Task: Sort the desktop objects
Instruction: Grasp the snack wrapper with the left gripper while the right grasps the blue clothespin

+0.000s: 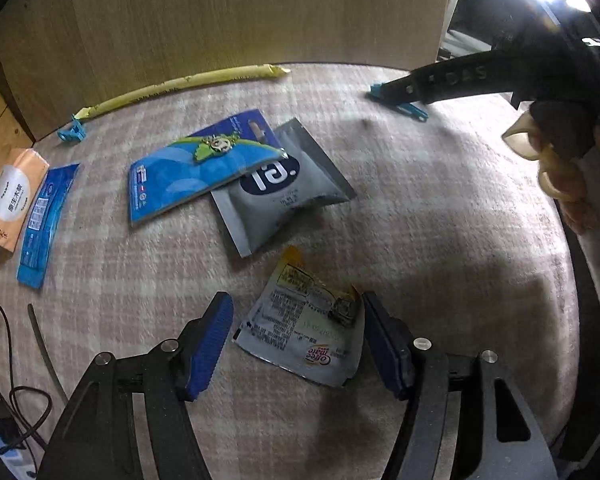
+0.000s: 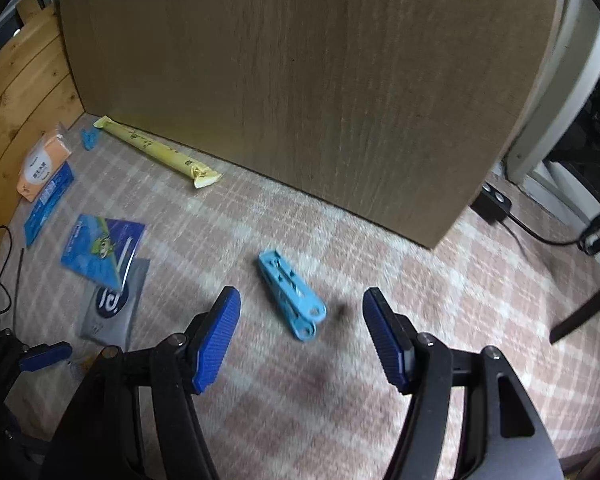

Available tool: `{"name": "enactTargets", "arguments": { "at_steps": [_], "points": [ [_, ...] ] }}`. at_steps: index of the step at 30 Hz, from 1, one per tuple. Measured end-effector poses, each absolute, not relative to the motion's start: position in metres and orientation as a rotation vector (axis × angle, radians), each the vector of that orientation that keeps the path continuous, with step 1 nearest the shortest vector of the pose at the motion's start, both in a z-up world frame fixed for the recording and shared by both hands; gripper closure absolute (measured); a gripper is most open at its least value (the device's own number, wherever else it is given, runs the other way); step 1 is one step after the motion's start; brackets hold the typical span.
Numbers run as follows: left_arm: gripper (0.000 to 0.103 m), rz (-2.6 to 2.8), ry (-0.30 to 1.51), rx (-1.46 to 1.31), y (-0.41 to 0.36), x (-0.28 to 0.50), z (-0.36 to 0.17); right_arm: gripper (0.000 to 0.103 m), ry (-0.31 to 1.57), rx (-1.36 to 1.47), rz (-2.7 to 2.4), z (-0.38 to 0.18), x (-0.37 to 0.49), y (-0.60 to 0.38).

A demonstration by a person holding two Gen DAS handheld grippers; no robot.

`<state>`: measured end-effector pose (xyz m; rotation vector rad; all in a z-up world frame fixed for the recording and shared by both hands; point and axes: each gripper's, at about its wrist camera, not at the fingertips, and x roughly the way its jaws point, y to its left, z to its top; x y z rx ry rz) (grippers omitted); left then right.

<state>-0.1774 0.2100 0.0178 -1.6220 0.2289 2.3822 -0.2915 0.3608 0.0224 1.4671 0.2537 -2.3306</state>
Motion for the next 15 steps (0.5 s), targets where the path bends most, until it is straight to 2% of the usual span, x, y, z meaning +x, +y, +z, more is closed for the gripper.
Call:
{"name": "enactTargets", "arguments": {
  "at_steps": [4, 5, 6, 7, 9, 15],
  "points": [
    [0.046, 2.393, 0.233, -1.603, 0.207, -0.175, 0.018, 0.044, 0.247, 1.475, -2.311, 0.012, -0.294, 0.353],
    [0.052, 2.398, 0.230, -1.599, 0.206, -0.175, 0.019, 0.052, 0.278, 1.451, -2.329, 0.012, -0.291, 0.349],
    [0.054, 2.401, 0.225, -1.597, 0.205, -0.174, 0.020, 0.063, 0.311, 1.441, -2.342, 0.012, -0.289, 0.347],
    [0.056, 2.401, 0.221, -1.597, 0.205, -0.173, 0.020, 0.069, 0.334, 1.432, -2.346, 0.012, -0.287, 0.344],
    [0.057, 2.398, 0.221, -1.602, 0.205, -0.172, 0.020, 0.088, 0.319, 1.429, -2.340, 0.013, -0.284, 0.343],
    [0.059, 2.399, 0.181, -1.610, 0.201, -0.165, 0.022, 0.091, 0.277, 1.447, -2.339, 0.014, -0.275, 0.348]
  ]
}}
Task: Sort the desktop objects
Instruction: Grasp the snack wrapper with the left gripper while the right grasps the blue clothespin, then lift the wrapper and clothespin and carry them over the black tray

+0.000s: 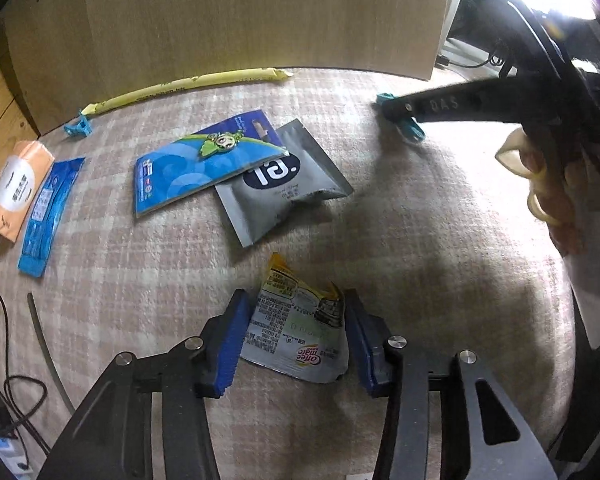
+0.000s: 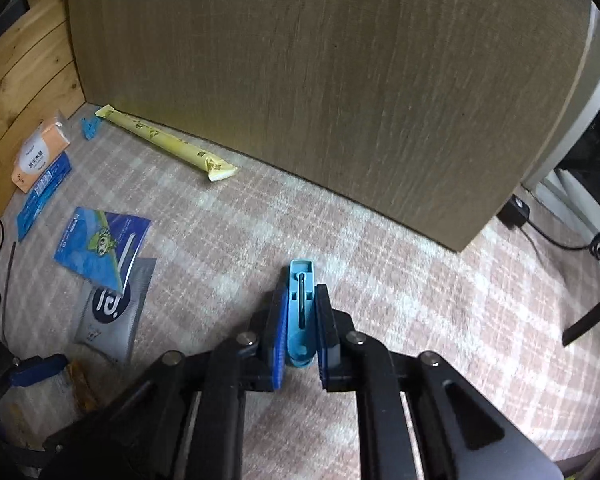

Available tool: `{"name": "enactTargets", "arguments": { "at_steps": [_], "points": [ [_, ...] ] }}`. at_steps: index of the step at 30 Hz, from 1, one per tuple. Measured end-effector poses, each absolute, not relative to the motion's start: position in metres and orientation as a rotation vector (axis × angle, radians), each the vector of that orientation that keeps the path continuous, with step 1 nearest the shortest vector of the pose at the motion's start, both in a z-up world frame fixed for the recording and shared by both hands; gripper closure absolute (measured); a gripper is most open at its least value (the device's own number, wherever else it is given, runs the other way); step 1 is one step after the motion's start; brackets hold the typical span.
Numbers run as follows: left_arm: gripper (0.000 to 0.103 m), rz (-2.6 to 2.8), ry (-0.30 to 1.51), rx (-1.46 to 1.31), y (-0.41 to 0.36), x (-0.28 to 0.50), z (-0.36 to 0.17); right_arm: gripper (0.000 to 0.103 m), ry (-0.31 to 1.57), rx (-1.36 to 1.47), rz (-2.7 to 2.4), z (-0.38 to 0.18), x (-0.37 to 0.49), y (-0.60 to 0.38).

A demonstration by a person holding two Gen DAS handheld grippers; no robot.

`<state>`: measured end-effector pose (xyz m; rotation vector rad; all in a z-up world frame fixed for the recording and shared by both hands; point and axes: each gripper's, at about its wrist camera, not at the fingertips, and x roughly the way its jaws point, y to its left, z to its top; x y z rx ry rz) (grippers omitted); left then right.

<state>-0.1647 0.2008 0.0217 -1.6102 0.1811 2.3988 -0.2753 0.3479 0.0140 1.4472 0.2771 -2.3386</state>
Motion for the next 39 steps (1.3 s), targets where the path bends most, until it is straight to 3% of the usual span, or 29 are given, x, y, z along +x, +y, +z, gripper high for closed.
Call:
{"name": "enactTargets", "arguments": {
  "at_steps": [18, 39],
  "points": [
    [0.061, 2.400, 0.073, -1.535, 0.212, -0.133, 0.068, 0.091, 0.110, 1.386, -2.404, 0.074, -0.208, 0.393],
    [0.061, 2.139, 0.219, -1.300, 0.367, -0.054, 0.133, 0.091, -0.134, 1.417, -2.713, 0.136, -0.055, 0.566]
  ]
}}
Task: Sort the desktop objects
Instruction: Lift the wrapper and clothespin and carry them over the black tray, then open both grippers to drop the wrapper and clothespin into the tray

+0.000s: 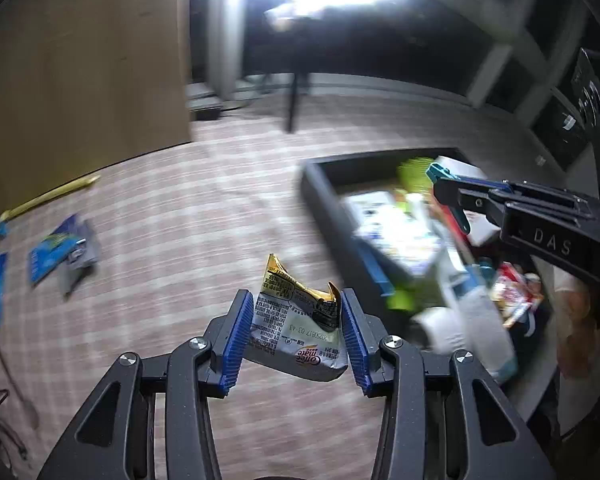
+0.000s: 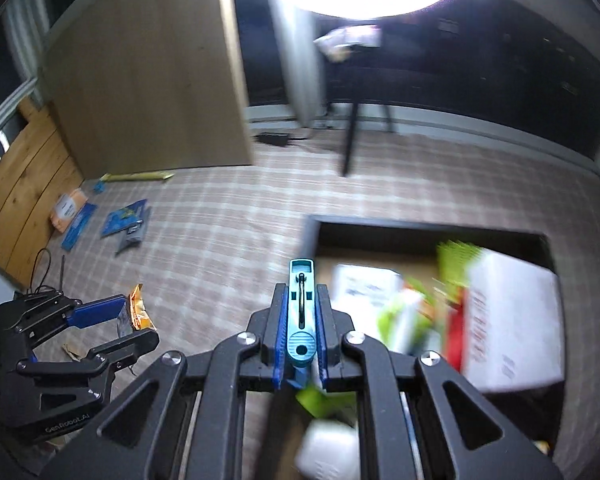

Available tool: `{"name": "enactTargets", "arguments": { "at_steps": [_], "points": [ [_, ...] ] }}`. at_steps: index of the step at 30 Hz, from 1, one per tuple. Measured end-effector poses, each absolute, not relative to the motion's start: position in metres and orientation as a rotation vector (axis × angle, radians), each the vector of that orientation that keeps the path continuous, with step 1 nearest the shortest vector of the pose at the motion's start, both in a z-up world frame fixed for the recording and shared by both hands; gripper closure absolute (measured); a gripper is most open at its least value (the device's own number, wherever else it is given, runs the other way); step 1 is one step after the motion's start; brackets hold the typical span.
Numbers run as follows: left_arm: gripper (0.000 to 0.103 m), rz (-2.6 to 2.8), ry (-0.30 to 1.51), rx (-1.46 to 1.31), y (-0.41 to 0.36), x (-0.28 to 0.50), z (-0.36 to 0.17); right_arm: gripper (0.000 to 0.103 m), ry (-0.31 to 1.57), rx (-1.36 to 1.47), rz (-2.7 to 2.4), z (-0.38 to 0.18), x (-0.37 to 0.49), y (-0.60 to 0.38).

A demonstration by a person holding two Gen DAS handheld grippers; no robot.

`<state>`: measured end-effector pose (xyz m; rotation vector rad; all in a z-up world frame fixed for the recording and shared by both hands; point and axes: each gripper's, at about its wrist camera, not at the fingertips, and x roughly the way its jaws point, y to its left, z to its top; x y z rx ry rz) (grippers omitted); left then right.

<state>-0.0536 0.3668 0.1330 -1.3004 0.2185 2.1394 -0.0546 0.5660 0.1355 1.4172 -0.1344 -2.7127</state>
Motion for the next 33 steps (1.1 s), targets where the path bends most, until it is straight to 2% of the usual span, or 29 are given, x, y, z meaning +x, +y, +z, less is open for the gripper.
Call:
{"name": "enactTargets", "arguments": {
  "at_steps": [16, 17, 18, 19, 20, 33],
  "points": [
    [0.060, 1.976, 0.342, -1.209, 0.497, 0.002, 0.143, 0.090, -0.285, 1.510, -2.900, 0.146, 0.031, 0.693],
    [0.056, 1.984, 0.358, -1.200, 0.504, 0.005, 0.143, 0.084, -0.282, 1.511, -2.898, 0.146, 0.033, 0.697],
    [0.050, 1.993, 0.363, -1.197, 0.506, 0.006, 0.143, 0.066, -0.282, 1.520, -2.892, 0.145, 0.032, 0.699],
    [0.035, 2.000, 0.372, -1.207, 0.510, 0.007, 0.142, 0.054, -0.287, 1.527, -2.899, 0.146, 0.034, 0.701],
    [0.028, 2.001, 0.375, -1.215, 0.512, 0.008, 0.142, 0.041, -0.287, 1.518, -2.922, 0.146, 0.037, 0.703],
    [0.028, 2.095, 0.340, -1.214, 0.493, 0.010, 0.157, 0.041, -0.289, 1.478, -2.934, 0.154, 0.046, 0.699]
  ]
}}
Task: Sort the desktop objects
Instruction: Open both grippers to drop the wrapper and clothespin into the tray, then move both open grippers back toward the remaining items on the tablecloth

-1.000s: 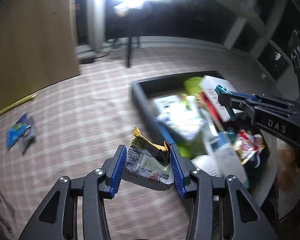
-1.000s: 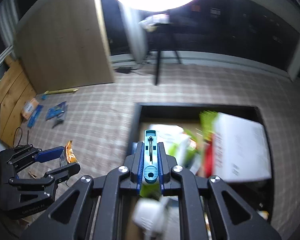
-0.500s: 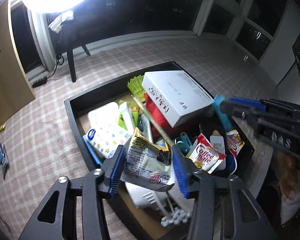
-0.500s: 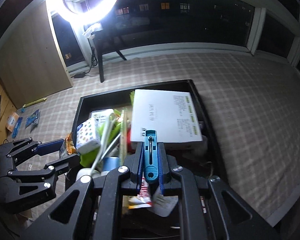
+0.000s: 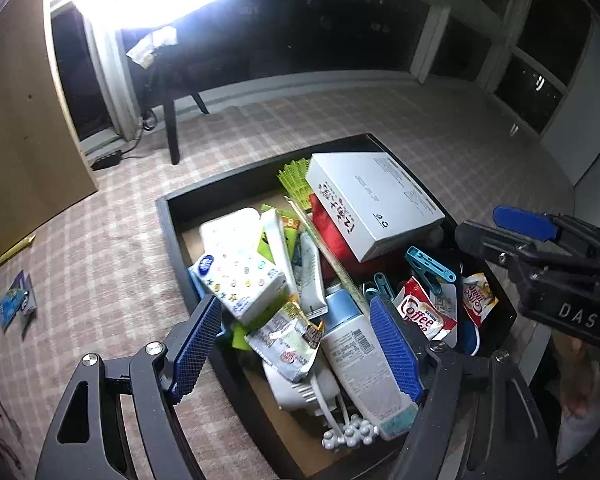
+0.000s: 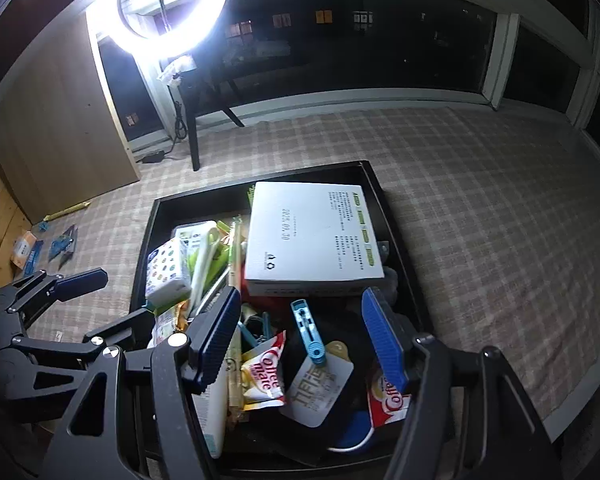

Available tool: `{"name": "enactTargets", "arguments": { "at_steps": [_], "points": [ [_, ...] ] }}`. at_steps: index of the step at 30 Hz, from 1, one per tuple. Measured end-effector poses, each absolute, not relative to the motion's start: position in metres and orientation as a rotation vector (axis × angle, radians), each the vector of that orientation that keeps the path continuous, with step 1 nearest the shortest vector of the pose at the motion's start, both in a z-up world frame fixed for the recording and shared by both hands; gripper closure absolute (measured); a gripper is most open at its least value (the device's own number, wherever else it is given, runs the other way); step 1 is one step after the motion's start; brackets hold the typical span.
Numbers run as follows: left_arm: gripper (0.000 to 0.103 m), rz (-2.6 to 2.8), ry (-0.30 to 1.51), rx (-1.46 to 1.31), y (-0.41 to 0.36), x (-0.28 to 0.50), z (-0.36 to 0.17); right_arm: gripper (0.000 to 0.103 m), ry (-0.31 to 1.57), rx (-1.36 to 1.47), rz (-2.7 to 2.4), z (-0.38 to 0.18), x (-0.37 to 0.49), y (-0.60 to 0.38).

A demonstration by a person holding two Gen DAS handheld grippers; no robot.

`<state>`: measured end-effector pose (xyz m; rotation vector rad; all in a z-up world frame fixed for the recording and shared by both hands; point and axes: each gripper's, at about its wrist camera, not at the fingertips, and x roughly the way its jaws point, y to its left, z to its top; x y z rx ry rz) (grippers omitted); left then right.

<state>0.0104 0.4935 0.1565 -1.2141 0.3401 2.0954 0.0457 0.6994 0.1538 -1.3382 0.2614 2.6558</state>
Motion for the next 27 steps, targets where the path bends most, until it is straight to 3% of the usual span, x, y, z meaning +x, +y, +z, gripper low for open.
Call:
{"name": "enactTargets", "arguments": {
  "at_steps": [27],
  "points": [
    [0.028, 2.278, 0.277, -1.180, 0.386, 0.015, 0.193, 0.041, 0.159, -1.317, 2.830, 0.182, 0.047, 0.579]
  ]
}}
